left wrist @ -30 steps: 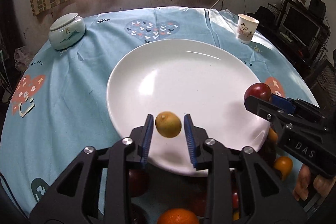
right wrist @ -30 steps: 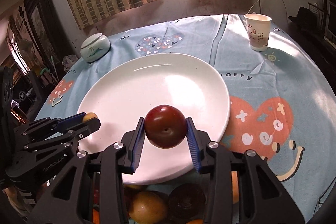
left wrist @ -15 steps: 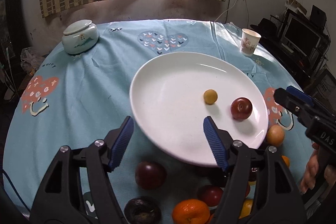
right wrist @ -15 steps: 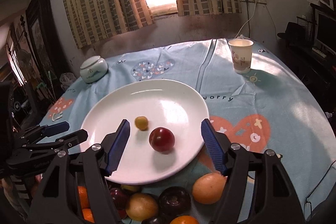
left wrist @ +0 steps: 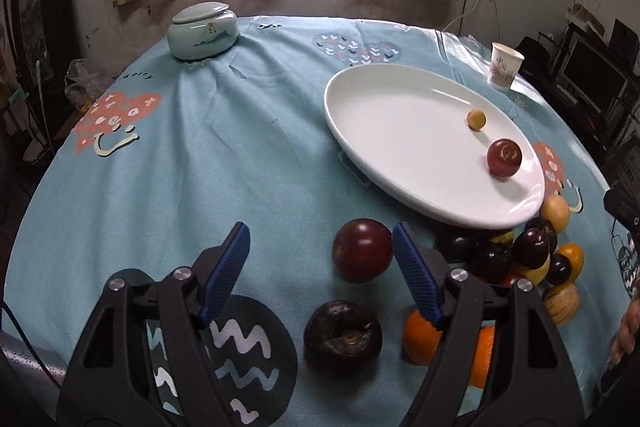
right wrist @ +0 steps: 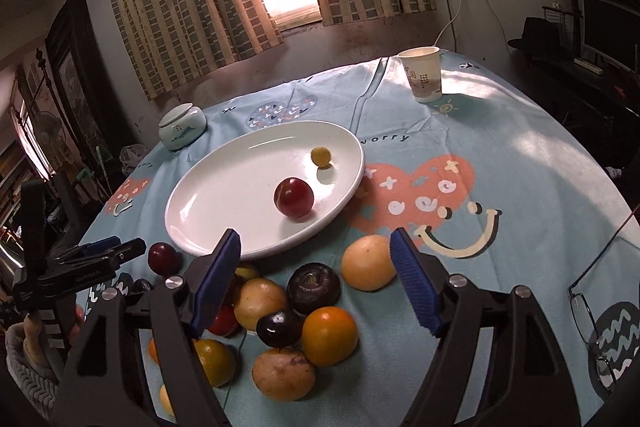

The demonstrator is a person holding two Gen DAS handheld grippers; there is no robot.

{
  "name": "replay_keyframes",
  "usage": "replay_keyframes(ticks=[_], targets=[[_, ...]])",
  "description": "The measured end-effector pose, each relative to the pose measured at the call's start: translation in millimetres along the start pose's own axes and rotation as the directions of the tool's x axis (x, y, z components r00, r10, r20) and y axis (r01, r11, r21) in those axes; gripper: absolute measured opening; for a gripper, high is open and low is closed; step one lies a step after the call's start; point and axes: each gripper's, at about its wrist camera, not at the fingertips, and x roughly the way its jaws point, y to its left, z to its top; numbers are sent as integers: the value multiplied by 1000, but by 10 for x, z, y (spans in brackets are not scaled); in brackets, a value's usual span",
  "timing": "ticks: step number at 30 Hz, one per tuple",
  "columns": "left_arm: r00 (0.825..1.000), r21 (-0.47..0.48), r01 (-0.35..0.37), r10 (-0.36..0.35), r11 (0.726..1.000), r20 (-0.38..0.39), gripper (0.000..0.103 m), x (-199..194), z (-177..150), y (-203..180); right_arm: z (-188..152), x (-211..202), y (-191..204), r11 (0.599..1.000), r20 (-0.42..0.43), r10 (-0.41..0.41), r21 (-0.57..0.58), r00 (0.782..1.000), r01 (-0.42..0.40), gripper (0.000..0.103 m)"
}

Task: Organize fruits
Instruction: 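Grasp a red apple with left tool while right tool grasps orange fruit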

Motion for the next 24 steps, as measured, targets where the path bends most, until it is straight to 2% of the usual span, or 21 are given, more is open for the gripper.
replay_keyframes(ticks=[3, 7, 9, 10, 14, 18, 21, 24], targets=[[1000, 44, -11, 11, 999, -19, 75, 89, -25, -99, -26, -7, -59, 1000, -10, -9, 18, 1000, 9, 77], [998, 49, 25, -22, 998, -57, 73, 193, -39, -108, -25, 12, -108, 999, -22, -30, 31, 999, 31, 77], [997, 54, 30, -26, 998, -70, 63, 239, -49, -106, -30, 31, -122, 999, -31, -38, 36, 999, 39, 77], [996, 52, 46, -42, 998, -76, 62, 256, -48, -107, -31, 35, -125, 999, -33, -39, 36, 999, 40, 77], [993, 75, 88, -81, 993, -87, 41, 296, -61, -170, -48, 55, -128, 998, -45, -50, 29, 998, 52, 77], [996, 113, 51, -43, 992, -72, 40, 267, -88, -247, -87, 183, -182, 996, -105, -84, 21, 991, 86, 77], [996, 88, 53, -47, 995, -72, 40, 245, -73, -195, -128, 268, -233, 994, -144, -103, 16, 984, 106, 77], [997, 64, 47, -43, 997, -67, 40, 220, -52, -128, -137, 325, -250, 994, -147, -108, 5, 983, 110, 75]])
